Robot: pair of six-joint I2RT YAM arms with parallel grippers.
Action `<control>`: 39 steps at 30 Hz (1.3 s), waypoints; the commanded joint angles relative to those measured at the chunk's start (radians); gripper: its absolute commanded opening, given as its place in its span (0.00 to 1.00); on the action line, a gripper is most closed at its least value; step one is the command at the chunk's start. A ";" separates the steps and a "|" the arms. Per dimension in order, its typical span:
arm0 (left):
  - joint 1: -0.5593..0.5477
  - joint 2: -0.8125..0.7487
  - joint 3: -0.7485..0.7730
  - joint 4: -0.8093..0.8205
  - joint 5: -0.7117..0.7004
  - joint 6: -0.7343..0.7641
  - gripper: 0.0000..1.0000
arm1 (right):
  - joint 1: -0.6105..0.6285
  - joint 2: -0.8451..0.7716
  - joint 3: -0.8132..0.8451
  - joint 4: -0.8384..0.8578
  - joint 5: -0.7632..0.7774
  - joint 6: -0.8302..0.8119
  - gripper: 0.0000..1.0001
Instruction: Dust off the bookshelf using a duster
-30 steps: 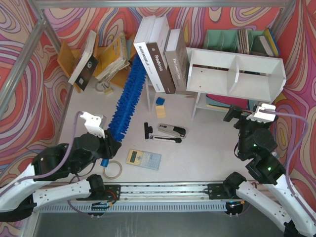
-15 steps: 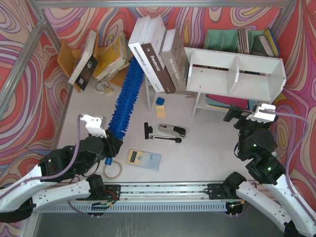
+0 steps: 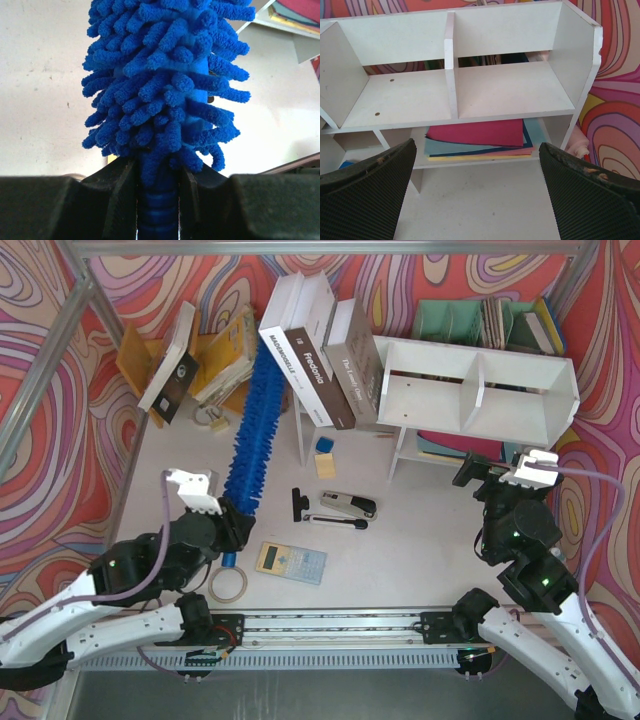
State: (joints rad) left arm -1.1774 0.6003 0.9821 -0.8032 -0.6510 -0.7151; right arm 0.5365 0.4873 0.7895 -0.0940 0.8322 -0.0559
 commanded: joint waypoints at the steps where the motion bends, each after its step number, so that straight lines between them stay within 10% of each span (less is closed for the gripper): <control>1: 0.018 0.046 -0.036 0.092 0.033 0.000 0.00 | 0.000 0.001 -0.006 0.025 -0.005 0.001 0.99; 29: 0.259 0.165 -0.323 0.242 0.394 -0.014 0.00 | 0.001 -0.007 -0.010 0.030 -0.002 -0.007 0.99; 39: 0.317 0.160 -0.126 0.146 0.384 0.117 0.00 | 0.000 -0.005 -0.009 0.030 -0.002 -0.005 0.99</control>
State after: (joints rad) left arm -0.8654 0.7734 0.7460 -0.6720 -0.2546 -0.6868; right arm 0.5365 0.4885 0.7841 -0.0940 0.8291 -0.0559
